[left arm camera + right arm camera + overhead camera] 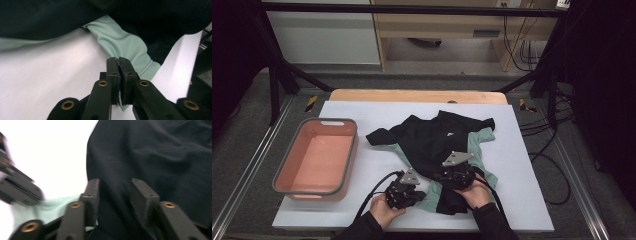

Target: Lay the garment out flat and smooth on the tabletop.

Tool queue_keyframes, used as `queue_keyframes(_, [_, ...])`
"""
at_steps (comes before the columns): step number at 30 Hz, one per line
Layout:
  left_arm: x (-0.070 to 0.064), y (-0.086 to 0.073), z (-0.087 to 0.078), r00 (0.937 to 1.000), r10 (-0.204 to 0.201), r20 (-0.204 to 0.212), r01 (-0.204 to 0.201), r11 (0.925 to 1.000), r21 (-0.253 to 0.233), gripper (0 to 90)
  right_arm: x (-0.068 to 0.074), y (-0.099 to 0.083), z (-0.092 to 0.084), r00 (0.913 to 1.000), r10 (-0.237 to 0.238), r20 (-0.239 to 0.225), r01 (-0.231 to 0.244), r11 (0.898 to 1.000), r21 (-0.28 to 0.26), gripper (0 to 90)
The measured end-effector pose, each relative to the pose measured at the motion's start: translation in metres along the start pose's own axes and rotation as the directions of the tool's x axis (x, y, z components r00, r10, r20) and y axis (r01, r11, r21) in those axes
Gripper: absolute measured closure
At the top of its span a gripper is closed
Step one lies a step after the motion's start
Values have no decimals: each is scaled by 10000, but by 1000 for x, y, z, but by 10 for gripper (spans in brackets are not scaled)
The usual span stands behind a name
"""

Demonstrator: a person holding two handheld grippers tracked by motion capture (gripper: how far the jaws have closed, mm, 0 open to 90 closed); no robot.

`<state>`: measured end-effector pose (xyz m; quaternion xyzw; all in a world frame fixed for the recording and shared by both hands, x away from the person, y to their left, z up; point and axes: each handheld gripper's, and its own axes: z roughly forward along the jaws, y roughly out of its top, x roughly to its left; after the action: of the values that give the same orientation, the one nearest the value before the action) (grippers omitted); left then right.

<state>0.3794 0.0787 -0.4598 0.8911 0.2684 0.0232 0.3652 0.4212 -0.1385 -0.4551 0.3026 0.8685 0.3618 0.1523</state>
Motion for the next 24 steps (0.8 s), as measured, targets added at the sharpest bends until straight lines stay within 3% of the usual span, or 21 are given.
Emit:
queue_keyframes(3, [2,-8,-13,9997,30,-239,-30,10000,10,872,1,5,10,9995,-212,214,204,9990,391,856])
queue_keyframes(5, [5,-15,-23,9993,-62,-363,63,10000,5,872,-1,8,9,9996,-70,261,63,9997,248,881])
queue_keyframes(10, [14,-38,-51,9963,-478,-713,486,9988,85,872,-15,12,-5,9943,859,629,-806,9933,-824,882])
queue_keyframes(12, [15,-46,-57,9953,-666,-705,675,9977,106,872,-17,11,-3,9902,920,1048,-856,9943,-641,876])
queue_keyframes(16, [16,-47,-57,9957,-764,-526,758,9970,-132,856,-18,7,5,9866,1004,1288,-950,9943,-481,789])
queue_keyframes(17, [17,-45,-56,9954,-801,-520,790,9966,-221,835,-19,7,4,9849,1106,1334,-1045,9932,-521,741])
queue_keyframes(21, [23,-33,-51,9906,-949,-983,879,9934,-730,535,-24,4,-16,9801,1371,1438,-1212,9861,-1139,613])
queue_keyframes(24, [29,-21,-41,9882,-1079,-1091,974,9905,-970,444,-33,-5,-37,9723,1654,1651,-1401,9780,-1547,546])
